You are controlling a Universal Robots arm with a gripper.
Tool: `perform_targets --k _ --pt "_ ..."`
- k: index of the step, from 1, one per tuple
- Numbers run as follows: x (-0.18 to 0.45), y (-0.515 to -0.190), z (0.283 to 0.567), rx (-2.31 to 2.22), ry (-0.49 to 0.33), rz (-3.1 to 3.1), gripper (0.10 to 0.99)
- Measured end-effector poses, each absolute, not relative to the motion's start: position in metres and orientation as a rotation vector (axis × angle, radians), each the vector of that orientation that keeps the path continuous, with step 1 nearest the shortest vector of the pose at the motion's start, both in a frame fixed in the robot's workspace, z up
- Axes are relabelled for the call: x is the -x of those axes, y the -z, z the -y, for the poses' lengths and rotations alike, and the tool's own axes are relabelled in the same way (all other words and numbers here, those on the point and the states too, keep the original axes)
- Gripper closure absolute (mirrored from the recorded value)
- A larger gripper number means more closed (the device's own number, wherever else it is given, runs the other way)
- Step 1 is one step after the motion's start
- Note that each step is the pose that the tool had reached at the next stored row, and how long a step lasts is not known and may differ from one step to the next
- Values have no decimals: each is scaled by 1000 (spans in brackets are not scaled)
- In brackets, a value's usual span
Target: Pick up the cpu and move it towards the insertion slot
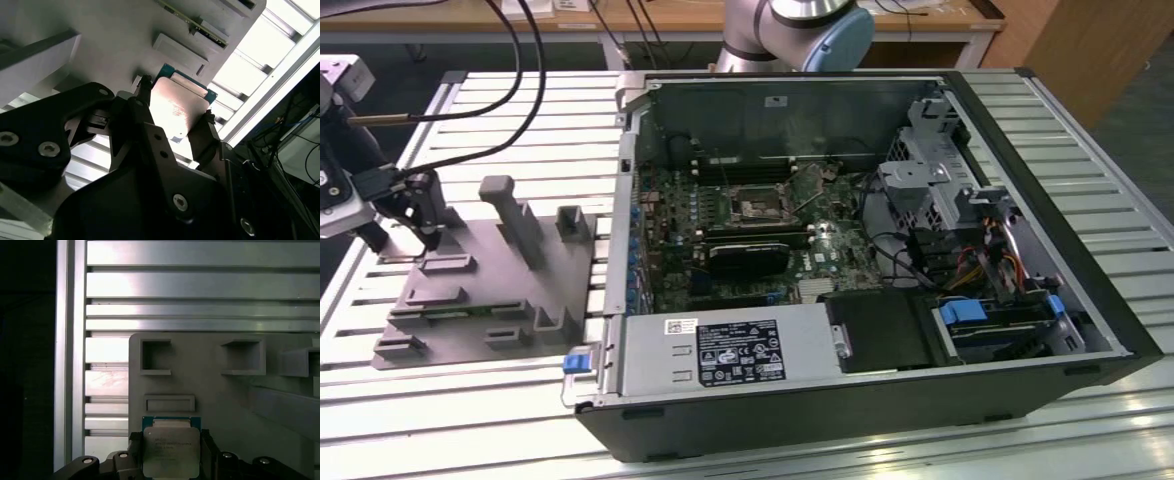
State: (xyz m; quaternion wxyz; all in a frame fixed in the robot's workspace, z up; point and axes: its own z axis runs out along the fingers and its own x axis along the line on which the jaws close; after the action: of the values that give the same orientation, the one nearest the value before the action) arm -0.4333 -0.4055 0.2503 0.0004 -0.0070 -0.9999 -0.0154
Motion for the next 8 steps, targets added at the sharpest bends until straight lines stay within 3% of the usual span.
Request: perform_targets --k 8 --pt "433 -257 405 22 49 3140 541"
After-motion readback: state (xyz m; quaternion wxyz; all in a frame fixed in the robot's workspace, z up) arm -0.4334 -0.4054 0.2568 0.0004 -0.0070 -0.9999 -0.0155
